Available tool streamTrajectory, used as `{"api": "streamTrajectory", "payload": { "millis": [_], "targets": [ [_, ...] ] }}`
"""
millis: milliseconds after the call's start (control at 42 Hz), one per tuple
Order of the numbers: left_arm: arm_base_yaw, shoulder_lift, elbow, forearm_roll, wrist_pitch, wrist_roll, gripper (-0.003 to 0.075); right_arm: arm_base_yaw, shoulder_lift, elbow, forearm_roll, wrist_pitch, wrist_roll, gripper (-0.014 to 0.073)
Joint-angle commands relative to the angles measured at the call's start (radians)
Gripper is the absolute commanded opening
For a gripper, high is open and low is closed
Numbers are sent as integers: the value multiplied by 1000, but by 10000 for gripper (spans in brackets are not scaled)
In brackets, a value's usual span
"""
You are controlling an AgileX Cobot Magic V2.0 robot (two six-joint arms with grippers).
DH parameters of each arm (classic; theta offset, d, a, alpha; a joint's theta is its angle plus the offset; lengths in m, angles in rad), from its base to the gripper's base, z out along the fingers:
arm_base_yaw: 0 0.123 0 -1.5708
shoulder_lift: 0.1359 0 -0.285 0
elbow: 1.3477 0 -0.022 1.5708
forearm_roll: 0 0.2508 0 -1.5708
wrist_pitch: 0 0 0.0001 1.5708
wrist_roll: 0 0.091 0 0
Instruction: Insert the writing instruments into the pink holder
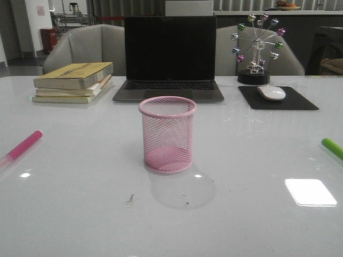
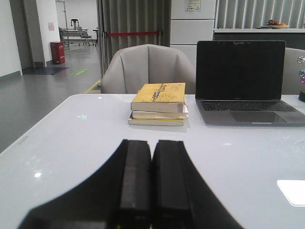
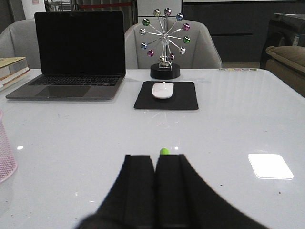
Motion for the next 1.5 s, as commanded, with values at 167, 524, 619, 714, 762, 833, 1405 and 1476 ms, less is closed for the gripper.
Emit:
{"api": "streamTrajectory", "payload": {
  "millis": [167, 524, 619, 714, 762, 833, 1405, 1476],
  "targets": [
    [2, -21, 4, -6, -93, 1, 92, -1, -20, -4, 4, -96, -12, 56],
    [2, -21, 4, -6, -100, 1, 92, -1, -20, -4, 4, -97, -12, 56],
    [2, -21, 4, -6, -100, 1, 92, -1, -20, -4, 4, -96, -12, 56],
    [2, -21, 4, -6, -124, 1, 92, -1, -20, -4, 4, -112, -12, 56],
    [2, -21, 2, -6, -150, 1, 92, -1, -20, -5, 4, -133, -12, 56],
    [2, -21, -20, -6, -201, 1, 92, 0, -20, -24, 4, -148, -12, 56],
    [2, 184, -644, -10, 239, -3, 92, 0, 201, -649, 4, 185, -13, 56],
    [2, 243, -703, -10, 324, -3, 92, 0, 257, -696, 4, 243, -13, 56]
  ]
}}
